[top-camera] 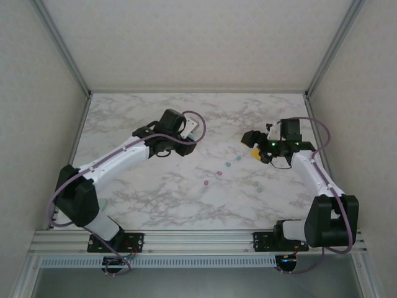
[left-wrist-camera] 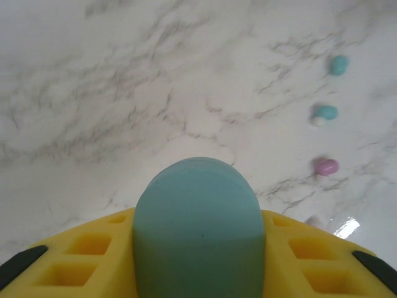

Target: Insert the wireless bluetooth earbuds into the charging case

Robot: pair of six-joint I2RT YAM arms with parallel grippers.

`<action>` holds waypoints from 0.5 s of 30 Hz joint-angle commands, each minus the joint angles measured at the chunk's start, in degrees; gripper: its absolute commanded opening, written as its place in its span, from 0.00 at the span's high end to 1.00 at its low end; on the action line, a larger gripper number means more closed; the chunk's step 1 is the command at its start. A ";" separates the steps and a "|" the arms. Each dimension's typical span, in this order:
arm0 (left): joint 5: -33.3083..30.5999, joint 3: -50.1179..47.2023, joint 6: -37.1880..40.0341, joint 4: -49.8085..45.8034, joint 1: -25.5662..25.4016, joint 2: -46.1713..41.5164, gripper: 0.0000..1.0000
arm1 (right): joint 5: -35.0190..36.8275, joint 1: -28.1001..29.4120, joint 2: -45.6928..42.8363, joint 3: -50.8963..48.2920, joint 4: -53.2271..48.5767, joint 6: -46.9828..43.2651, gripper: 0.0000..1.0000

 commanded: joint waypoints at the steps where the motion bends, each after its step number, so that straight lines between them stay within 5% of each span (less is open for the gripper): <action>1: 4.23 -1.91 7.13 3.53 -1.19 -4.89 0.77 | -8.17 1.34 1.50 3.98 1.72 0.30 0.18; 15: 10.70 -0.24 21.28 -0.64 -2.35 -7.82 0.75 | -15.92 12.18 7.28 15.56 -0.64 -2.86 0.31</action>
